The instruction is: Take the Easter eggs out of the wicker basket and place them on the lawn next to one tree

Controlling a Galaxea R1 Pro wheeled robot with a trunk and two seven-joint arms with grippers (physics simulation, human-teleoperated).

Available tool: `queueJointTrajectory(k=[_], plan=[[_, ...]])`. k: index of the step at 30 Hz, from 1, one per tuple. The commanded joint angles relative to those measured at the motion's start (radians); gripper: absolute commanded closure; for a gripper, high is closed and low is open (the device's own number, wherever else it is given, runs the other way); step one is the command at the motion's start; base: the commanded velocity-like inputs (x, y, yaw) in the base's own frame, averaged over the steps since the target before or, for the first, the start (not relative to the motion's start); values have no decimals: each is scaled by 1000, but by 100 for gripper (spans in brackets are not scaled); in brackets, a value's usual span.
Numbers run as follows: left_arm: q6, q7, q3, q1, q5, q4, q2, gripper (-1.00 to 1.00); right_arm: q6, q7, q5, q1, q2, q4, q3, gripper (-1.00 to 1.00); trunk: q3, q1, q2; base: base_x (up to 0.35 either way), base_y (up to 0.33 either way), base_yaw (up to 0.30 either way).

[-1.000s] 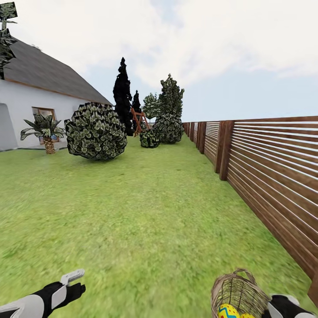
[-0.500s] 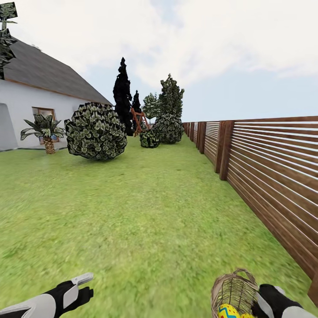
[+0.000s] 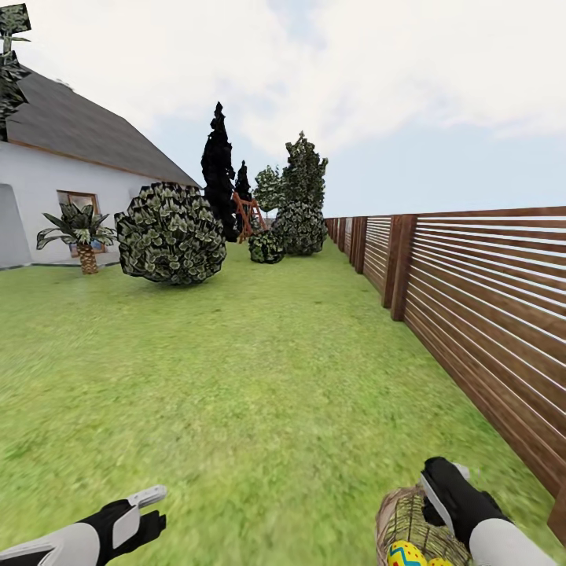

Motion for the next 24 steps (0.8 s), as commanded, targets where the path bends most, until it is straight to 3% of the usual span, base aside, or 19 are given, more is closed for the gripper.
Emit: queueJointTrajectory(k=[1,3,5,7,9,11,12,14,15,17,21,24], plan=[[1,5,8,-1,4,1,-2,-100,-7,-14,9,-1,13,-9,0,-100,-1,0,-1,0,0,0],[1,5,8,-1,3,2,-3,-100,-40,-31,4,3,21,-40,-9,-100,-1,0,-1,0,0,0],[1,6,8,-1,3,2,-4,-100,-83,-44,1,31,31,-112,-44,-100,-1,0,-1,0,0,0],[1,7,8,-1,2,2,-5,-100,-103,-53,12,98,45,-252,-96,-100,-1,0,-1,0,0,0],[2,8,8,-1,3,2,-6,-100,-106,-60,33,149,55,-340,-113,-100,-1,0,-1,0,0,0],[2,8,8,-1,4,3,-7,-100,-106,-65,93,220,80,-410,-119,-100,-1,0,-1,0,0,0],[3,8,8,-1,4,2,-7,-100,-105,-67,153,248,109,-427,-120,-100,-1,0,-1,0,0,0],[3,7,8,-1,4,2,-6,-100,-66,-64,257,267,137,-436,-123,-100,-1,0,-1,0,0,0],[3,7,8,-1,4,2,-6,-100,-44,-62,277,271,143,-433,-124,-100,-1,0,-1,0,0,0],[3,6,8,-1,4,3,-6,-100,-21,-50,274,274,148,-420,-127,-100,-1,0,-1,0,0,0],[3,2,8,-1,3,3,-6,-100,-3,-9,200,276,144,-389,-130,-100,-1,0,-1,0,0,0],[3,-1,8,-1,0,4,-6,-100,8,1,176,277,143,-379,-129,-100,-1,0,-1,0,0,0]])
